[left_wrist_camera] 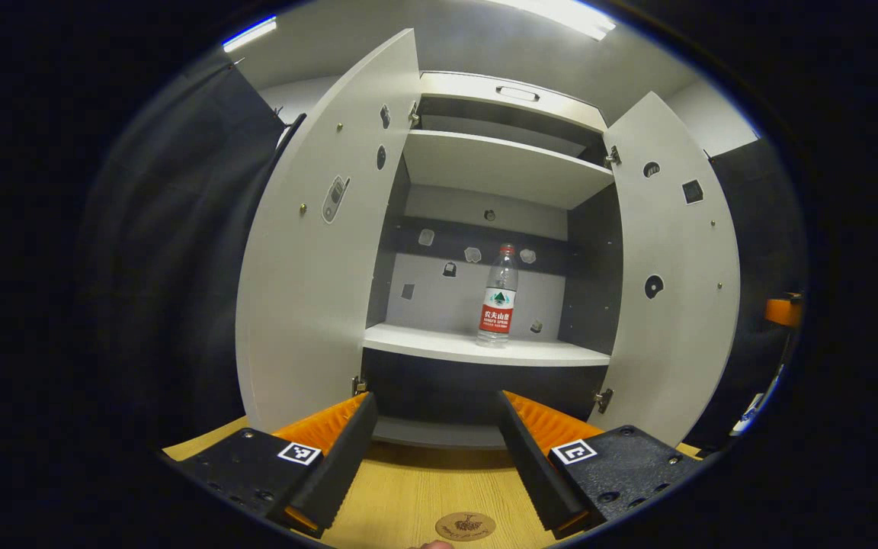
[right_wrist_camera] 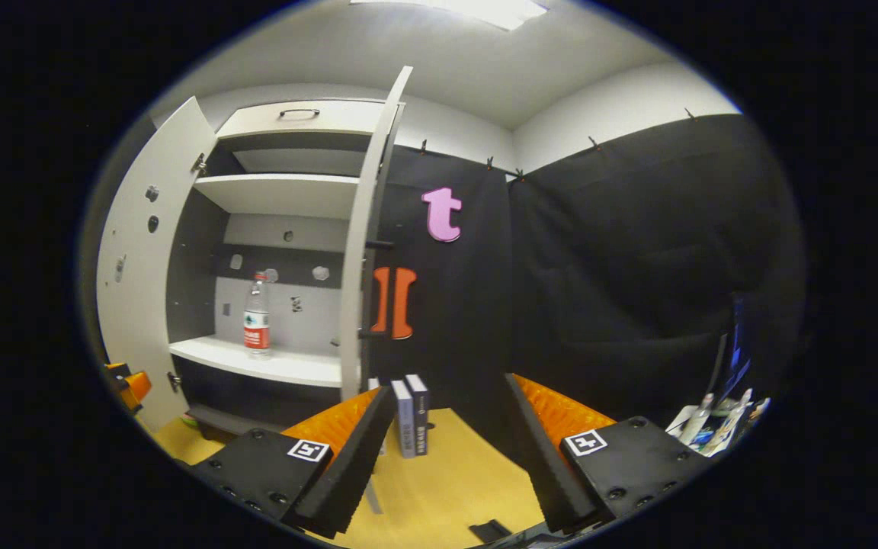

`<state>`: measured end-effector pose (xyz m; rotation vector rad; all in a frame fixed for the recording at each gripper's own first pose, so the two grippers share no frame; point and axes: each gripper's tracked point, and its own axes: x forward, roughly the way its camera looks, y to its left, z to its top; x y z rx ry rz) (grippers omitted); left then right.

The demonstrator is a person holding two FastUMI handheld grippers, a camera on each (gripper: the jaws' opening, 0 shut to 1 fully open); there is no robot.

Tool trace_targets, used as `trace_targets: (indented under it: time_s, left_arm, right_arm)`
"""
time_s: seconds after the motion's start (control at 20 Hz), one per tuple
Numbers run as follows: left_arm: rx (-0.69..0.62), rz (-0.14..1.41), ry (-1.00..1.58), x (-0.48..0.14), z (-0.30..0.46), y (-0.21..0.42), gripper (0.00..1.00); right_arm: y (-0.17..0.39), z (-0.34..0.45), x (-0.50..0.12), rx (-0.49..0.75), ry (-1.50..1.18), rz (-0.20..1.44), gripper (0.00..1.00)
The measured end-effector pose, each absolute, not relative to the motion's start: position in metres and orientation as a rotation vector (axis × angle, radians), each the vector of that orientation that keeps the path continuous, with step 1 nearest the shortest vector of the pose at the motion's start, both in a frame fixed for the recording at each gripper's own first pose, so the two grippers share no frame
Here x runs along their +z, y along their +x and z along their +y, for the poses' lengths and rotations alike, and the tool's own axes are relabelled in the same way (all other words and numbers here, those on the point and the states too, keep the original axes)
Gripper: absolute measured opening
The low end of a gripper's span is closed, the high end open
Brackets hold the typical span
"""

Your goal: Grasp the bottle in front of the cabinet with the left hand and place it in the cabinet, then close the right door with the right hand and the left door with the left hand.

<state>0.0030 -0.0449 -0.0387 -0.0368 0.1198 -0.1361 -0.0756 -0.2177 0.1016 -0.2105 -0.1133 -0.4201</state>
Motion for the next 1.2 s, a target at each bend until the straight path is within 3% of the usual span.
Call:
trace_targets:
  time_s: [0.1,0.3,0.5,0.9,0.95,1.0,1.1,1.15,1.2]
  left_arm:
    - [-0.132,0.11,-0.025,-0.035,-0.041,0.005,0.95]
    - [-0.137,0.117,-0.01,-0.037,-0.032,0.008,0.95]
    - [-0.223,0.153,-0.037,-0.049,-0.034,0.012,0.95]
    - [-0.243,0.162,-0.129,-0.047,-0.016,0.023,0.95]
    - [-0.226,0.153,-0.113,-0.04,-0.01,0.02,0.95]
    - [-0.212,0.143,-0.095,-0.033,-0.005,0.017,0.95]
    - [-0.197,0.132,-0.07,-0.022,0.0,0.012,0.95]
    - [-0.192,0.133,-0.064,-0.018,0.001,0.009,0.95]
    - [-0.189,0.134,-0.059,-0.016,0.001,0.006,0.95]
  right_arm:
    - [-0.063,-0.228,0.115,-0.448,-0.283,-0.134,0.97]
    - [-0.027,-0.206,0.094,-0.377,-0.232,-0.09,0.96]
    - [-0.019,-0.184,0.09,-0.376,-0.215,-0.054,0.96]
    - [-0.028,-0.222,0.224,-0.441,-0.083,-0.172,0.96]
    - [-0.027,-0.222,0.233,-0.445,-0.085,-0.187,0.97]
    - [-0.024,-0.219,0.238,-0.442,-0.084,-0.193,0.89]
    - [-0.017,-0.214,0.238,-0.431,-0.077,-0.191,0.89]
    - [-0.013,-0.213,0.233,-0.421,-0.076,-0.178,0.98]
    - [-0.009,-0.211,0.225,-0.409,-0.077,-0.157,0.98]
